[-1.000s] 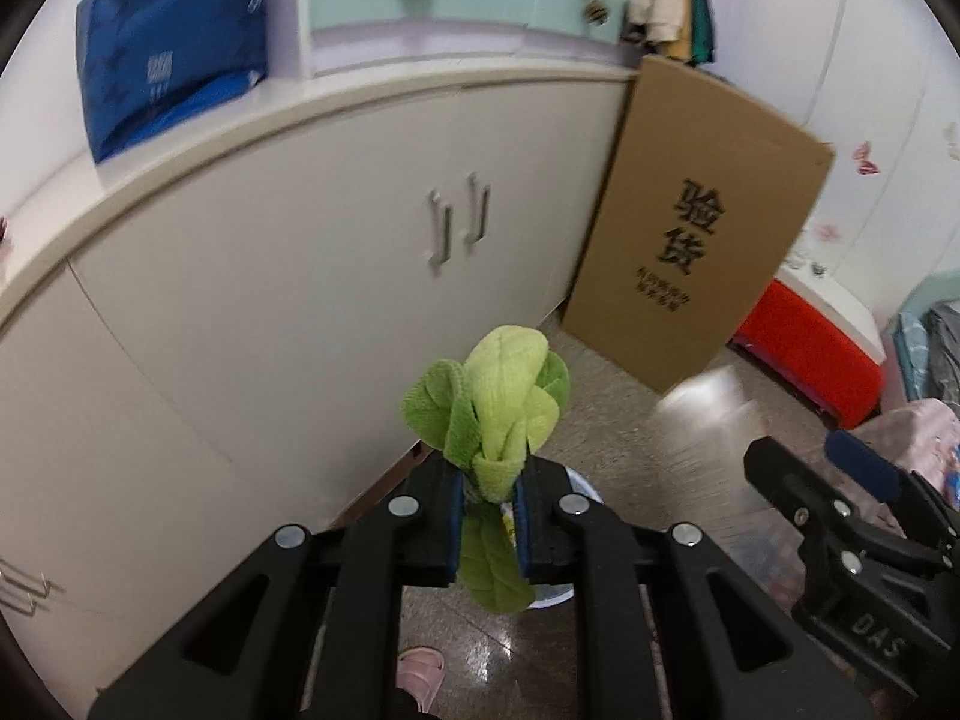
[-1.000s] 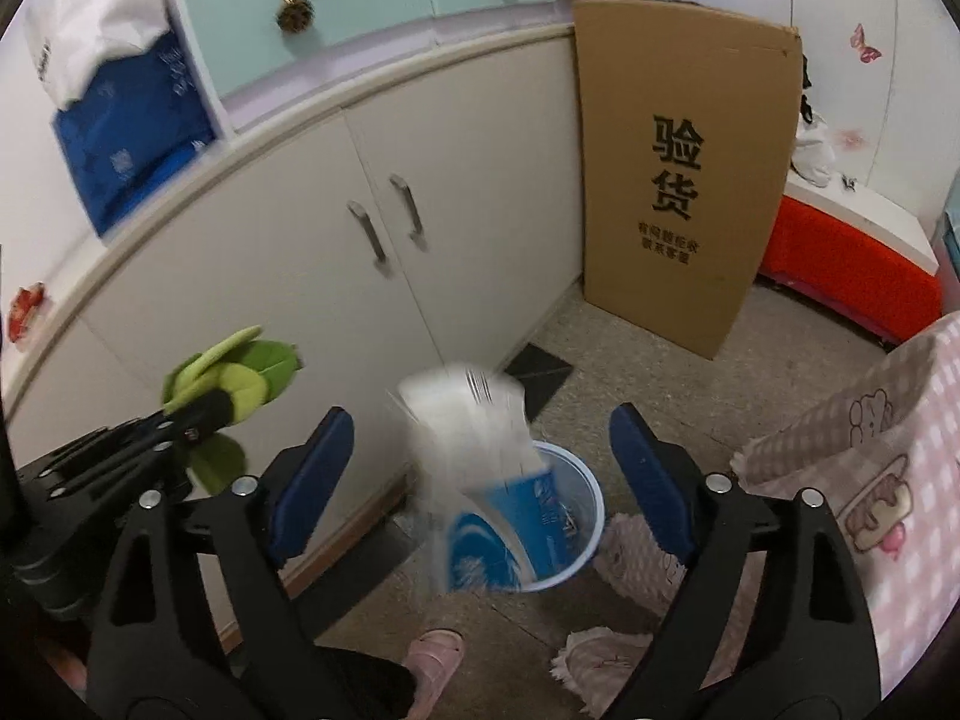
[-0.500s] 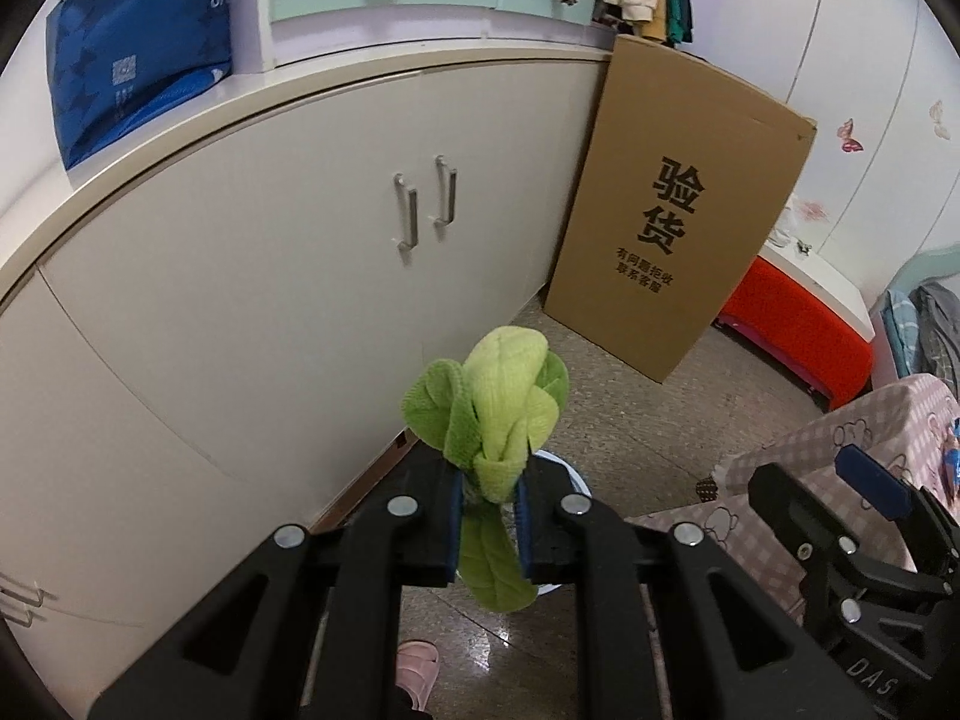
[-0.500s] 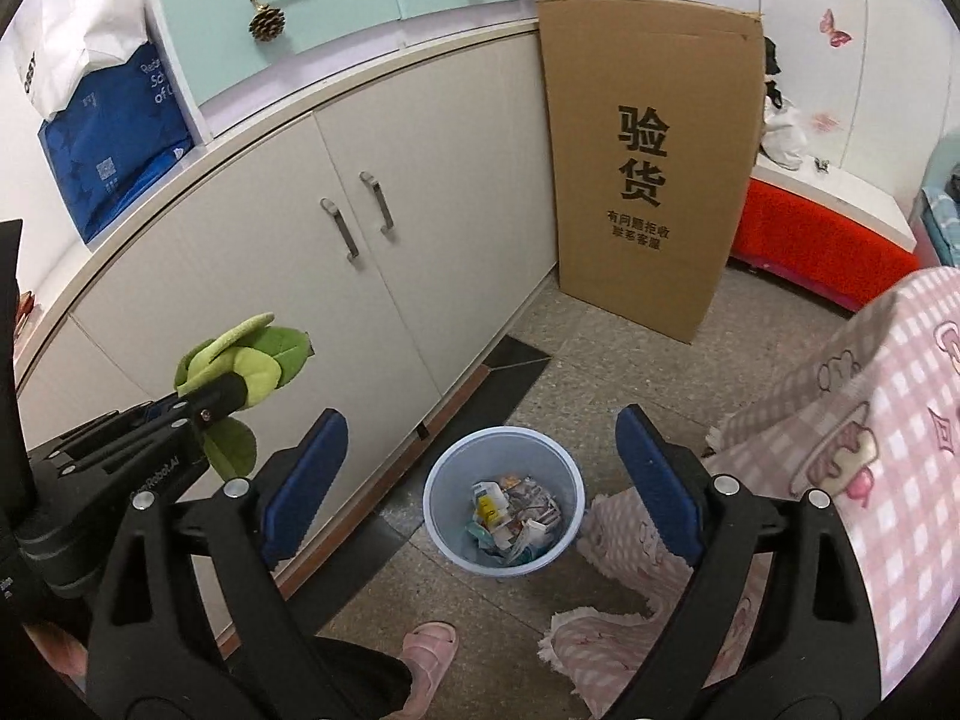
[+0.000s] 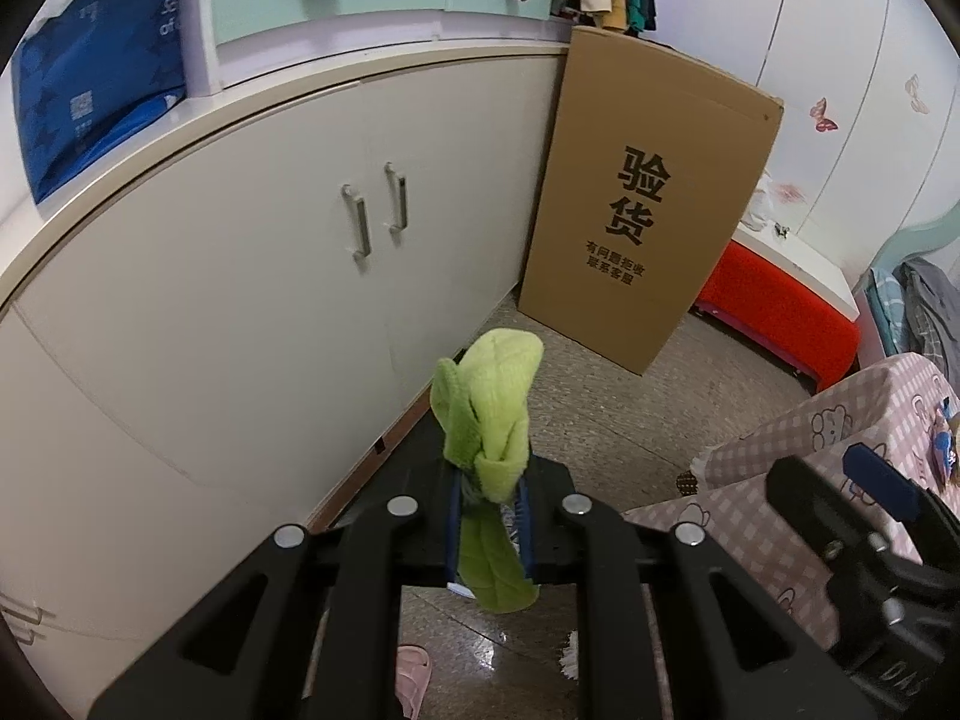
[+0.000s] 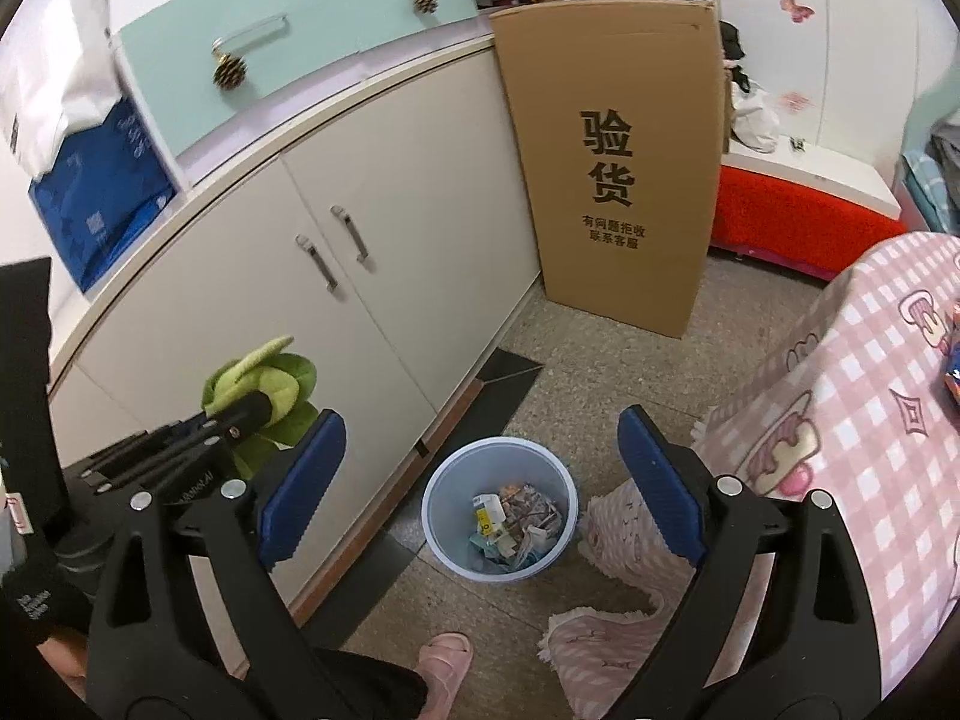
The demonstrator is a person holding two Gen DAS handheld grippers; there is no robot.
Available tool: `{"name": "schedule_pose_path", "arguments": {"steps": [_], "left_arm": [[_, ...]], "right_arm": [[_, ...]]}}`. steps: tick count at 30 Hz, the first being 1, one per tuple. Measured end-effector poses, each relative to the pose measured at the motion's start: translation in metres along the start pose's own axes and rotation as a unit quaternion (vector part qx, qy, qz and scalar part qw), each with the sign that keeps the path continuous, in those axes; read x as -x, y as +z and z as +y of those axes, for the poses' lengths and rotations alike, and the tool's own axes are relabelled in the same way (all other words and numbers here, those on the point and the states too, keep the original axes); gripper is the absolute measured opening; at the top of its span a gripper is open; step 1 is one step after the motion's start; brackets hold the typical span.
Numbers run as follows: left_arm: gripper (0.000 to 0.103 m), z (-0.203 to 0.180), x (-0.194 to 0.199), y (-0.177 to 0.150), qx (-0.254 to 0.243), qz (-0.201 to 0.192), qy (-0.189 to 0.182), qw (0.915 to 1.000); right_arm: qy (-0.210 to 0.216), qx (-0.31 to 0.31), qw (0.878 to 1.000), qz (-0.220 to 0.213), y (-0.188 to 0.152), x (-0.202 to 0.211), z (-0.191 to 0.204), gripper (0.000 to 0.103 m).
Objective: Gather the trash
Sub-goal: 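Open the left tool over the bin to drop the green cloth, then move both tools back to the table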
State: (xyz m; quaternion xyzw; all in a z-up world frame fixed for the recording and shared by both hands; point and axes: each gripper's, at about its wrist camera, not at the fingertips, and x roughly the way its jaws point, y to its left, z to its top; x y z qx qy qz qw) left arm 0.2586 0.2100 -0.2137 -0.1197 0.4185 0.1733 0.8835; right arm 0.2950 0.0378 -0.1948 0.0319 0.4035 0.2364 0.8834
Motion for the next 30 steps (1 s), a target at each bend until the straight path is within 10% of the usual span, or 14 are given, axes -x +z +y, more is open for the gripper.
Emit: {"name": "schedule_pose_path", "arguments": {"steps": [8,12,30], "left_arm": [[0.022,-0.021,-0.014,0.012,0.002,-0.001,-0.007,1.0],[0.07,-0.027,-0.028,0.014,0.013,0.013,-0.002,0.9998],[0.075,-0.025,0.033,-0.005,0.011,-0.007,-0.017,0.9998]], "right_arm": [[-0.017,-0.025,1.0,-0.008,0.001,-0.003,-0.02,0.092],[-0.02,-0.039,0.999,-0.004,0.001,-0.004,-0.028,0.092],[-0.02,-0.039,0.999,-0.032,-0.007,0.06,-0.021,0.093]]}}
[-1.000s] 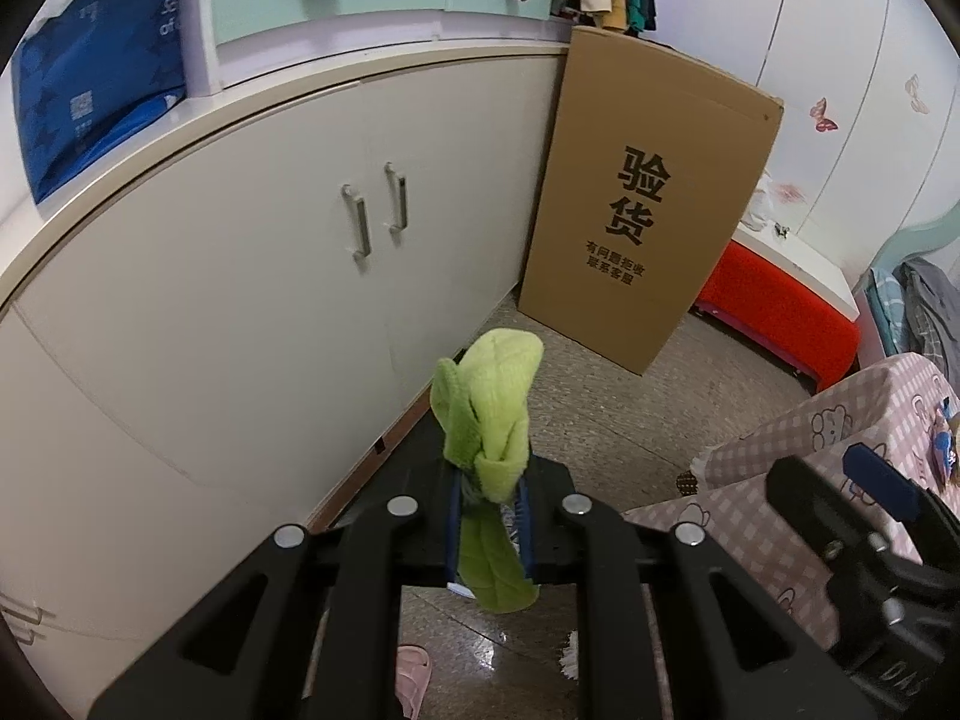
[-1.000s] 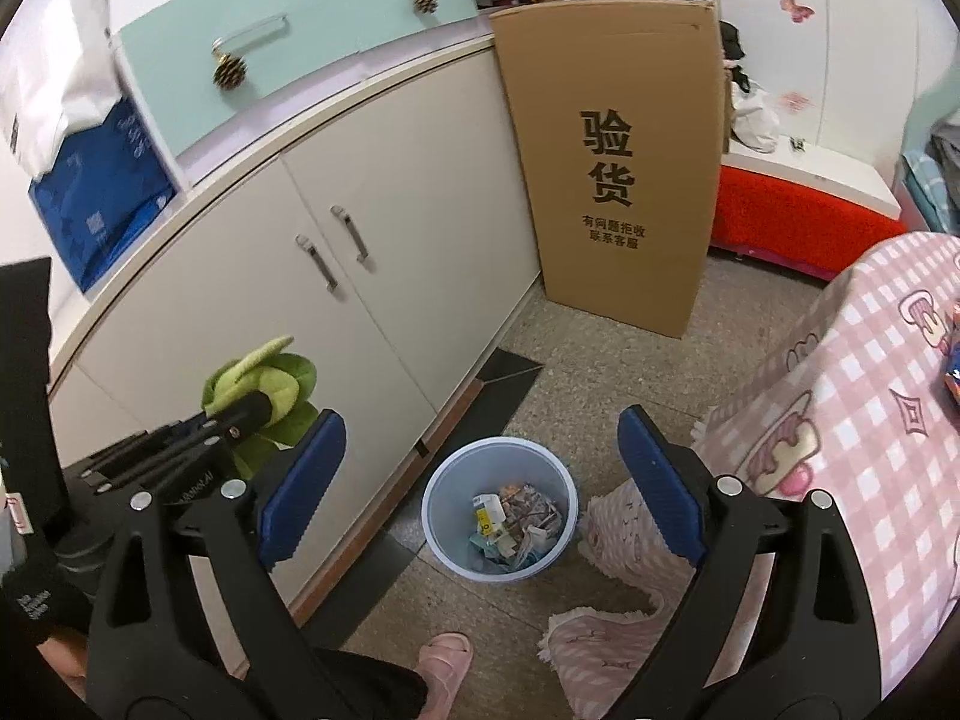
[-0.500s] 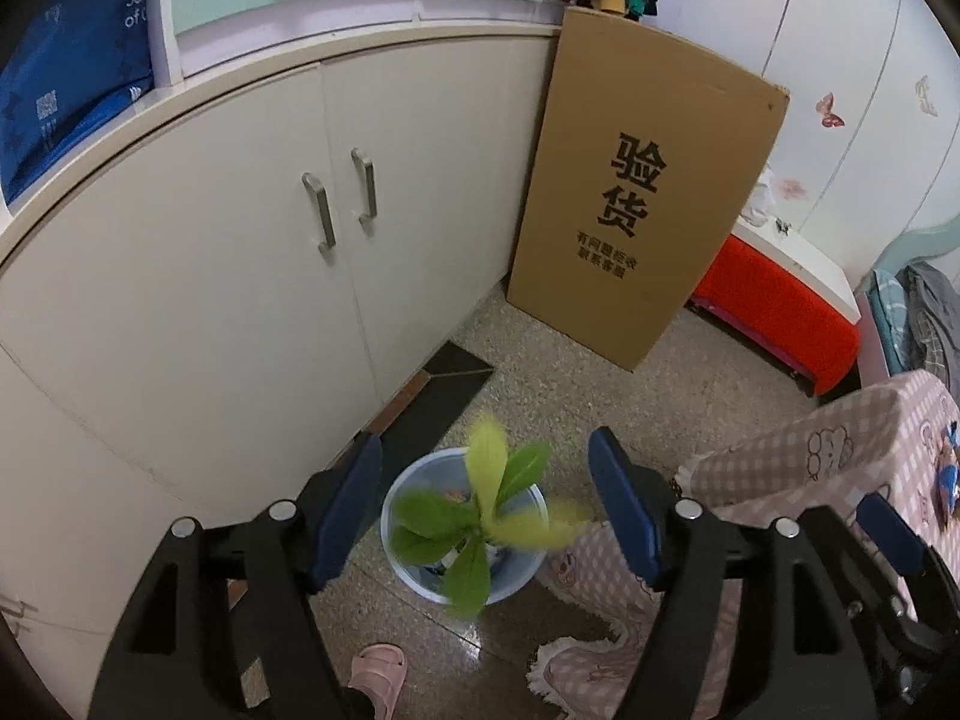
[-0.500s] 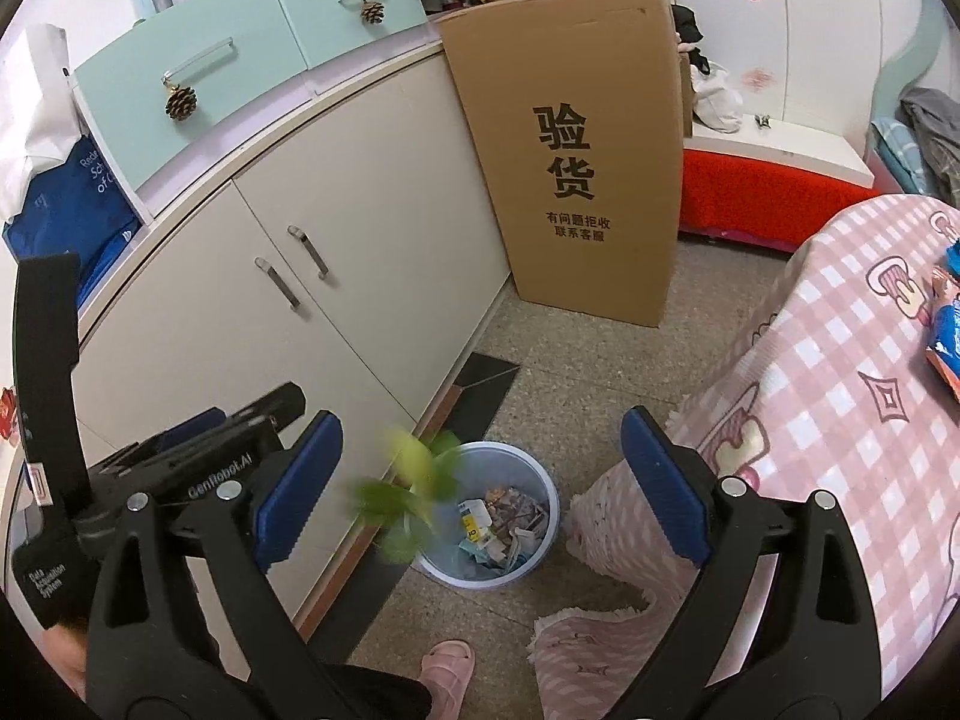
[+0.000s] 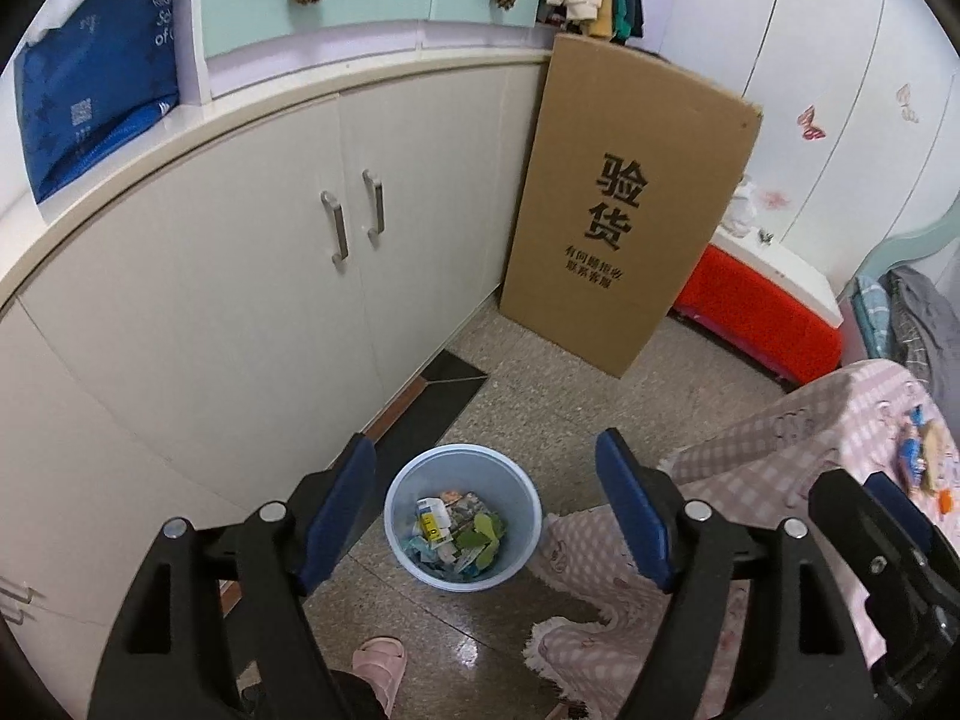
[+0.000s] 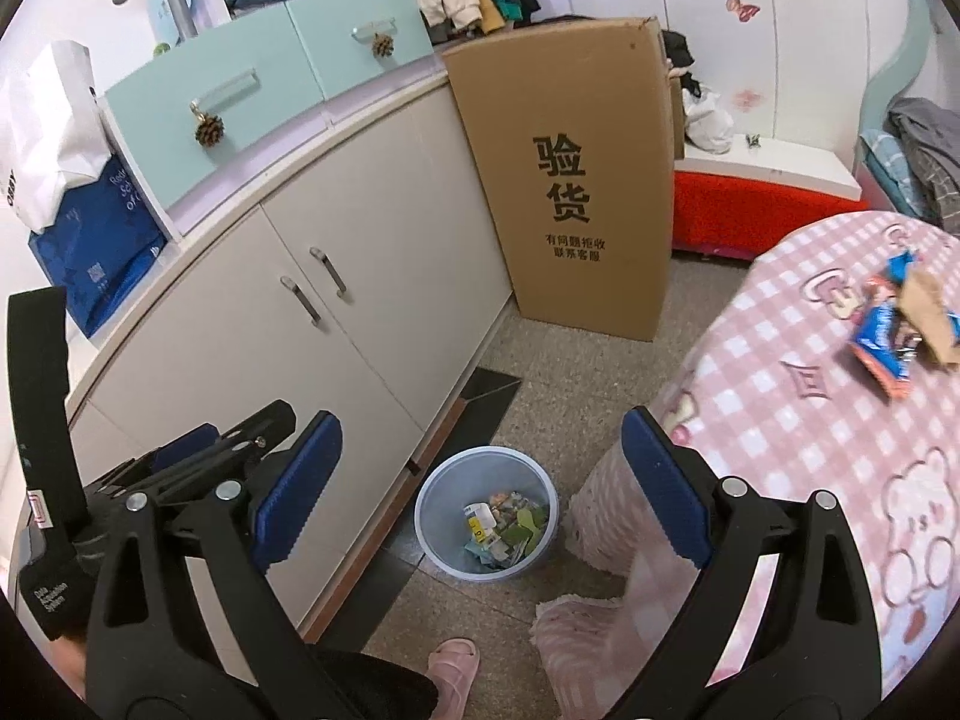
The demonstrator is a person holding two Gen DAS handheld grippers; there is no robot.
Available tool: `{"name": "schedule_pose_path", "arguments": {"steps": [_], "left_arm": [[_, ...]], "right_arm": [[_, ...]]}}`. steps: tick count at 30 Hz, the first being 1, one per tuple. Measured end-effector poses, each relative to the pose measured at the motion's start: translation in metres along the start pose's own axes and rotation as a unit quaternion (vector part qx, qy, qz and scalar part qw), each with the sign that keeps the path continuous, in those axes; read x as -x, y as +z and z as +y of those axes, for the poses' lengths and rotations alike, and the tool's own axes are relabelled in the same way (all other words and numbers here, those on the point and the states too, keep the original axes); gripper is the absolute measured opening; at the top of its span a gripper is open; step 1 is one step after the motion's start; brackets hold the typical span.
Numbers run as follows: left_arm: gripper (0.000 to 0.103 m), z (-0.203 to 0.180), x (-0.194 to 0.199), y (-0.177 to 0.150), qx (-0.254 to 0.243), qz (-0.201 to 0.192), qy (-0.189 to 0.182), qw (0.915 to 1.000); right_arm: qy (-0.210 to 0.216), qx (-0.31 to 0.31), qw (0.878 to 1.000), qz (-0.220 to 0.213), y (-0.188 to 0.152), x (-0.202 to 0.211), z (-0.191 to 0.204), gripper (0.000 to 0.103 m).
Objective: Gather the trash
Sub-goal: 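Move both tools back to the table, then grasp the orange-blue snack wrapper with the left tool while the right grasps the orange lid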
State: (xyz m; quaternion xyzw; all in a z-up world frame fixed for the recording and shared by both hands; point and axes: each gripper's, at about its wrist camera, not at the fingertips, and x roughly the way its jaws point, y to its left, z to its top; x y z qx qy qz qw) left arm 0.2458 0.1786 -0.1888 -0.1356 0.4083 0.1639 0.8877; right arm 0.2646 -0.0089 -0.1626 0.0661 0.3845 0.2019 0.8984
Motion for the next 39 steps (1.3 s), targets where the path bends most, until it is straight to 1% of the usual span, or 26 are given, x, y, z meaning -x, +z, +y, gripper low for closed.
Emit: {"name": "schedule_pose_path", "arguments": {"steps": [5,8,14,16,18,19,22,25,27,31,35,37,39], "left_arm": [[0.075,-0.015,0.03,-0.005,-0.013,-0.02,-0.02,0.9995],[0.076,-0.032,0.045,-0.011,-0.029,-0.028,-0.035,0.9986],[0.078,-0.081,0.061,-0.024,-0.079,-0.03,-0.067,0.9941],[0.078,-0.103,0.063,-0.03,-0.102,-0.028,-0.079,0.9912],[0.078,-0.125,0.064,-0.035,-0.125,-0.026,-0.09,0.9877],[0.078,-0.136,0.064,-0.038,-0.137,-0.025,-0.095,0.9857],[0.078,-0.167,0.06,-0.045,-0.169,-0.019,-0.111,0.9792],[0.079,-0.202,0.052,-0.052,-0.2,-0.008,-0.128,0.9713],[0.08,-0.219,0.046,-0.055,-0.213,-0.001,-0.135,0.9676],[0.081,-0.254,0.033,-0.057,-0.241,0.003,-0.143,0.9597],[0.081,-0.283,0.013,-0.054,-0.262,0.011,-0.144,0.9542],[0.081,-0.292,0.007,-0.051,-0.265,0.01,-0.148,0.9528],[0.081,-0.303,-0.002,-0.047,-0.273,0.016,-0.157,0.949]], "right_arm": [[-0.008,-0.005,1.0,-0.017,-0.005,0.033,-0.01,0.093],[-0.015,-0.013,0.999,-0.025,-0.008,0.049,-0.021,0.093],[-0.047,-0.039,0.997,-0.041,-0.015,0.081,-0.064,0.093],[-0.06,-0.049,0.996,-0.046,-0.017,0.09,-0.083,0.093],[-0.061,-0.06,0.995,-0.044,-0.019,0.099,-0.105,0.093],[-0.065,-0.064,0.995,-0.045,-0.021,0.104,-0.116,0.093],[-0.102,-0.066,0.992,-0.046,-0.022,0.114,-0.142,0.093],[-0.123,-0.08,0.988,-0.04,-0.024,0.119,-0.173,0.093],[-0.136,-0.088,0.986,-0.034,-0.024,0.121,-0.194,0.093],[-0.167,-0.093,0.981,-0.018,-0.023,0.117,-0.227,0.093],[-0.192,-0.101,0.976,-0.004,-0.02,0.111,-0.259,0.093],[-0.202,-0.104,0.974,0.003,-0.017,0.106,-0.274,0.093],[-0.213,-0.105,0.971,0.011,-0.012,0.098,-0.287,0.093]]}}
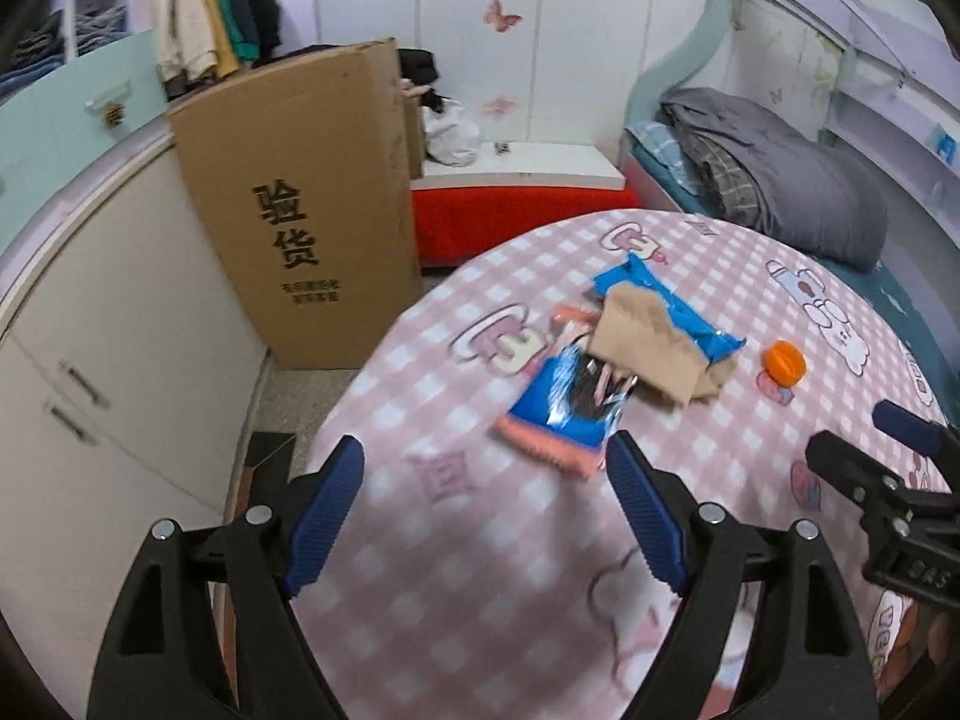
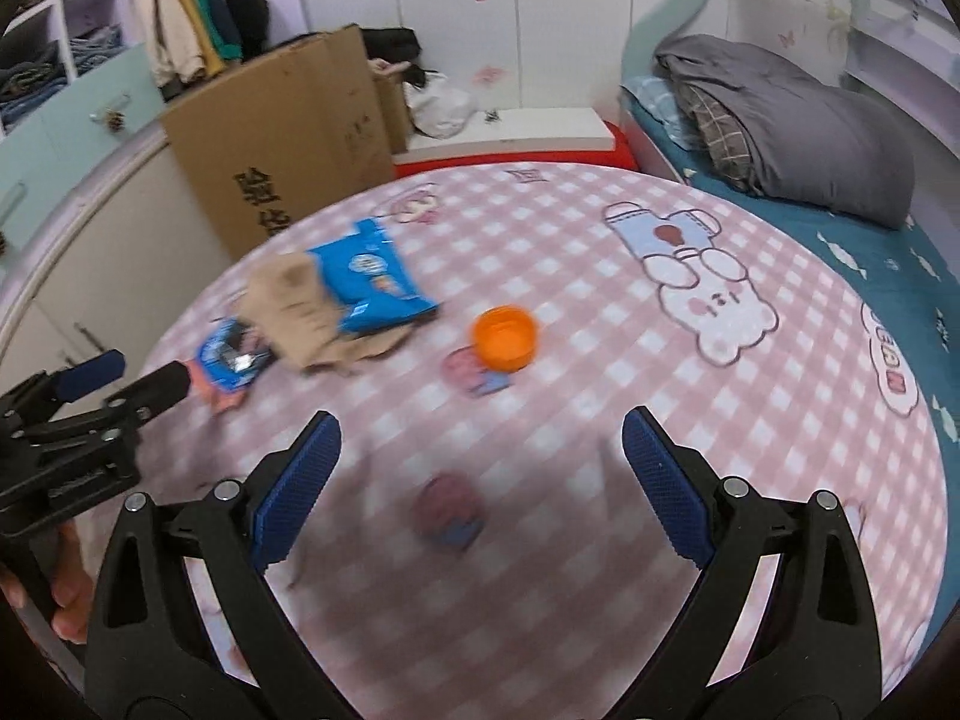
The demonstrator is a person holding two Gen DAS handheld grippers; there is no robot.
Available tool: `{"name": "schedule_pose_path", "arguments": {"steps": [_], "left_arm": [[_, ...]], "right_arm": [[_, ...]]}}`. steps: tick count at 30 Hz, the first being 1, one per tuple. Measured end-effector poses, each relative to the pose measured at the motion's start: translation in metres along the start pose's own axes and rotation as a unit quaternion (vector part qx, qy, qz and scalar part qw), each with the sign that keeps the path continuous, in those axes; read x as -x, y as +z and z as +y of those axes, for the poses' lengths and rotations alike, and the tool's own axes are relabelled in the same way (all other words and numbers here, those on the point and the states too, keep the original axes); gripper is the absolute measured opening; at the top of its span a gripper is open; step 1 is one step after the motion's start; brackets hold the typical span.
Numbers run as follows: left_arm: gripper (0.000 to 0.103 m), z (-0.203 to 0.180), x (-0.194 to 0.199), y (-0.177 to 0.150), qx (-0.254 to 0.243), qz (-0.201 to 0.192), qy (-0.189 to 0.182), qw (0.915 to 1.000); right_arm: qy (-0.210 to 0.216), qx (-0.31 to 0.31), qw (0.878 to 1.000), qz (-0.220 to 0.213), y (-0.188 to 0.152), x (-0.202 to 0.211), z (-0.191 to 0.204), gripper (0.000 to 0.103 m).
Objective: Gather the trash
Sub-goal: 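Grasp the orange-blue snack wrapper with the left tool while the right grasps the orange lid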
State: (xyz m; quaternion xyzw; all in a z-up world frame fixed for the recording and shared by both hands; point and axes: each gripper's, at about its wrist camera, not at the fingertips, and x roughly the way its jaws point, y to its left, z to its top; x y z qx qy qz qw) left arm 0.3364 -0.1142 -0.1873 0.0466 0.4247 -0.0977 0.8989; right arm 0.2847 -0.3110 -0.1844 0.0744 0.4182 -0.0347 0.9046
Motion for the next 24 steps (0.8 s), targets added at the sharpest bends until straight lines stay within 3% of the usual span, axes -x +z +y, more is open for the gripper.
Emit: {"name": "schedule_pose_path", "arguments": {"steps": [2,8,11,12,16,18,24], "left_arm": [[0.081,-0.003,-0.008,0.005,-0.012,0.004,-0.008,0.9999],[0.081,-0.011,-0.032,0.016,-0.04,0.015,-0.01,0.999],[0.079,-0.012,-0.041,0.017,-0.048,0.02,-0.003,0.9987],[0.075,-0.013,-0.042,0.017,-0.046,0.019,-0.008,0.9987],[0.036,-0.017,-0.043,0.019,-0.042,0.022,-0.05,0.9976],[0.026,-0.02,-0.039,0.017,-0.045,0.017,-0.055,0.9973],[0.017,-0.007,-0.019,0.006,-0.008,0.002,-0.06,0.9982]], "right_arm": [[-0.009,0.003,1.0,0.001,0.006,-0.008,-0.002,0.09],[-0.02,0.009,1.0,0.02,0.021,-0.039,-0.006,0.066],[-0.04,0.022,0.999,0.013,0.023,-0.042,-0.003,0.044],[-0.037,0.02,0.999,0.011,0.024,-0.041,-0.005,0.029],[-0.033,0.016,0.999,0.011,0.023,-0.039,-0.008,0.03],[-0.028,0.012,0.999,0.011,0.021,-0.037,-0.009,0.029],[-0.004,0.007,1.0,-0.004,0.009,-0.01,-0.005,0.029]]}}
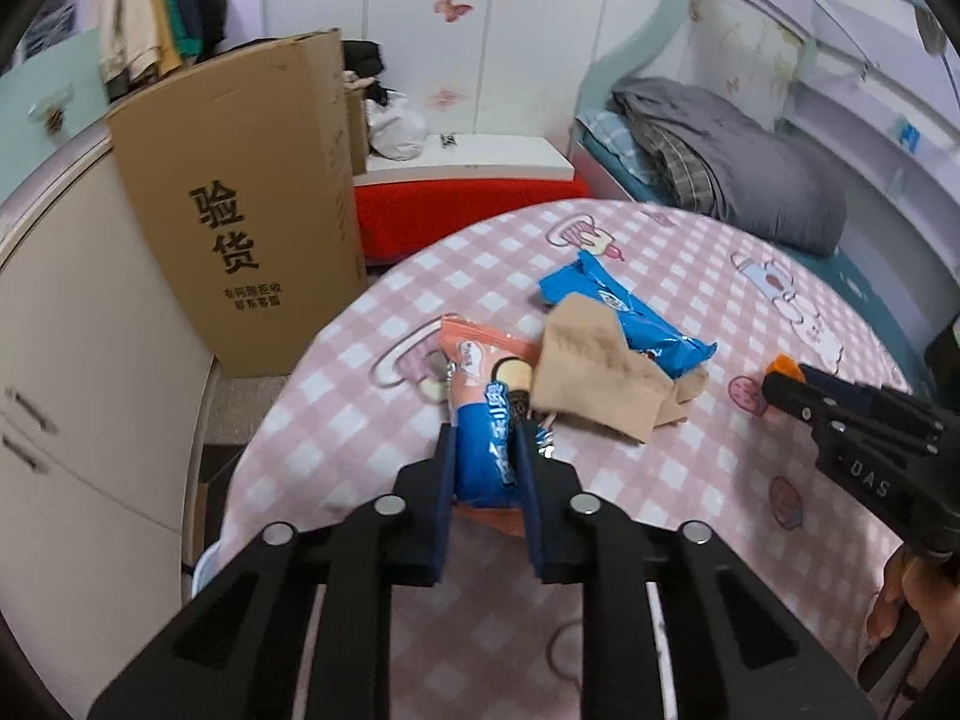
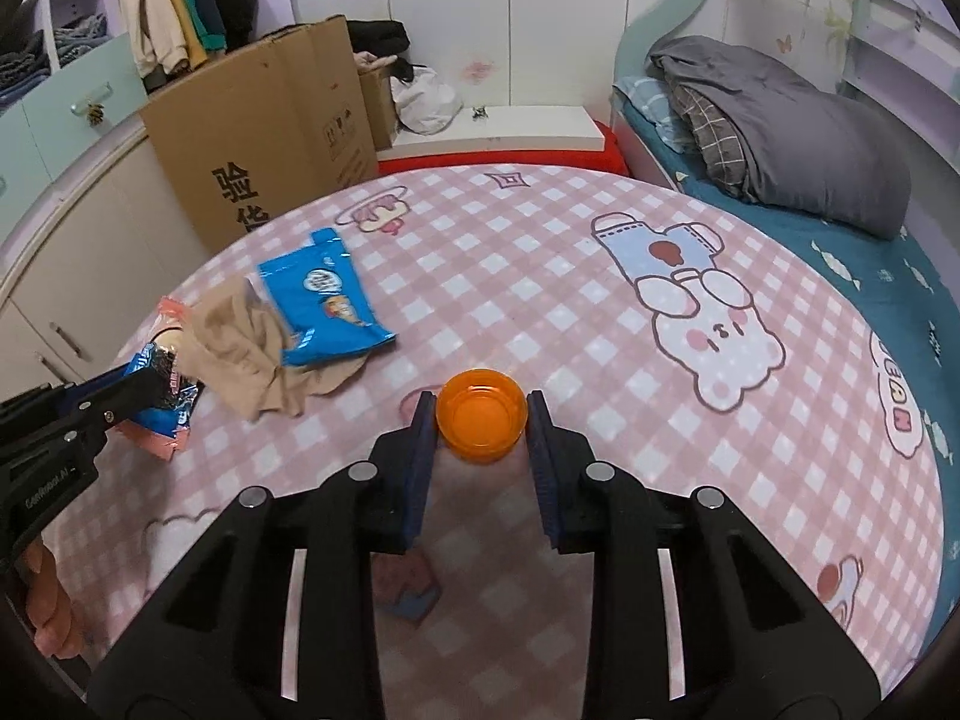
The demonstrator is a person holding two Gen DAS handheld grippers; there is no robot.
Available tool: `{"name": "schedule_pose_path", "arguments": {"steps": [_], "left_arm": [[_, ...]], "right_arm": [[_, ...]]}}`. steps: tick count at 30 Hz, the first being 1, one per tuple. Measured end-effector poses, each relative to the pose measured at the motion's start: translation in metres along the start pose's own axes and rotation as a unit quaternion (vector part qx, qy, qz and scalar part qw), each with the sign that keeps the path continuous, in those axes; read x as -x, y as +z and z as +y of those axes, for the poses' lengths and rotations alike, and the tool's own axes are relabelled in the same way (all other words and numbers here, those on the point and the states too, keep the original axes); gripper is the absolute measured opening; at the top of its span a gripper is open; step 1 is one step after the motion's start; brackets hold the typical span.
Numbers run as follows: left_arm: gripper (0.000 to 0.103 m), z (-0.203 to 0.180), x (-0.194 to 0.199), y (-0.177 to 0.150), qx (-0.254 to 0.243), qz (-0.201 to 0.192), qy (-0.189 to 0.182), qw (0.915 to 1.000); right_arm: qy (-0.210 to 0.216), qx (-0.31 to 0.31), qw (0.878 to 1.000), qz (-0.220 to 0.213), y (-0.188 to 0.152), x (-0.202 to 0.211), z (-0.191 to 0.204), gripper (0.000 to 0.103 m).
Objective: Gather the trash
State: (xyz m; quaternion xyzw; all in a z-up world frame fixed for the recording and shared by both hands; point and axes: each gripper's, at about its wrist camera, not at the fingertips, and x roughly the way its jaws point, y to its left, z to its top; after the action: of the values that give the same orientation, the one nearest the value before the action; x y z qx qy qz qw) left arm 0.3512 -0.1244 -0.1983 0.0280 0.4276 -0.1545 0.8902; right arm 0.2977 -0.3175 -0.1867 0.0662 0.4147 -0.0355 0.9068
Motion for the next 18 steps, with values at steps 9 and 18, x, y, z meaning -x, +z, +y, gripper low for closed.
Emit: {"name": "schedule_pose_path", "arguments": {"steps": [9,18], "left_arm": [[0.013,0.03,0.048,-0.031,0.054,-0.018,0.01,0.9983],[0.013,0.068,0.103,-0.06,0.095,-0.052,0.035,0.9935]], "right_arm": [[0.036,0.003,0.999,-0.019,-0.014,0.048,0.028,0.029],[0.076,0.044,0.996,-0.031,-0.022,0.083,0.095,0.029]]}}
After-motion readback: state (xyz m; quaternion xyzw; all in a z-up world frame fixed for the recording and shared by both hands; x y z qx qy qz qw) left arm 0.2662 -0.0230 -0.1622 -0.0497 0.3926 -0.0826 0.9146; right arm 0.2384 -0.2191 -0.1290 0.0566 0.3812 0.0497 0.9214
